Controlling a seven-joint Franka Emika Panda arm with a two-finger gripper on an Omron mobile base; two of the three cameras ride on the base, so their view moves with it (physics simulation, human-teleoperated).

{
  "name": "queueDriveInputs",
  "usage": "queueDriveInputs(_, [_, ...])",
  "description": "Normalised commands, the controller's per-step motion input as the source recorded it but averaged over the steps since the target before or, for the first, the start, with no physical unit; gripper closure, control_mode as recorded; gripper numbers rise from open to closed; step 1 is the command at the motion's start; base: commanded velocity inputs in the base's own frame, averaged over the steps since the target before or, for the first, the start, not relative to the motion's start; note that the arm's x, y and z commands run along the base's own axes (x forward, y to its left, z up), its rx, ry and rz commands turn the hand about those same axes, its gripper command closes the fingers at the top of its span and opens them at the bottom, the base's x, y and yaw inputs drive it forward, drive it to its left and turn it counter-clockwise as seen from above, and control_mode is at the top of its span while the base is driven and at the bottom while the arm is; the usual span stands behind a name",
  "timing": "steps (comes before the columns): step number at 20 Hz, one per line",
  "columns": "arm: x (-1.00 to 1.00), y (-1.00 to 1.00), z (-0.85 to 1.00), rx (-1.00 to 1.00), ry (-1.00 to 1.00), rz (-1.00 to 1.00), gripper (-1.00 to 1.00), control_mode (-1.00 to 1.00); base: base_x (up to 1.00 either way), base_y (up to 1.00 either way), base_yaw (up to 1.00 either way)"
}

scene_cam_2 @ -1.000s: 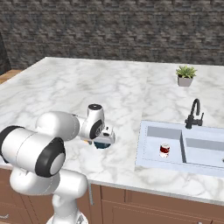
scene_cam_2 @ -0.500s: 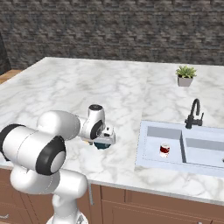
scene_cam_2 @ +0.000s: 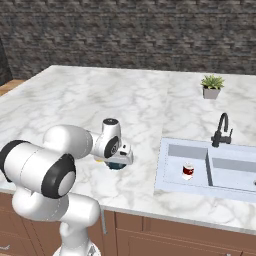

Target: Pick the cup and teapot and place them in the sink. Then turn on the water.

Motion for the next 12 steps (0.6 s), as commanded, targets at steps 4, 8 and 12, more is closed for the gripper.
queueDriveInputs(4, [-0.01,0.0,-0.03,0.0,0.01,0.0,1.0,-1.0,0.0,0.0,0.0])
queueDriveInputs(8, [0.0,0.0,-0.01,0.0,0.0,0.0,1.0,-1.0,0.0,0.0,0.0])
queueDriveInputs(12, [0.0,0.0,-0.02,0.0,0.0,0.0,1.0,-1.0,0.0,0.0,0.0])
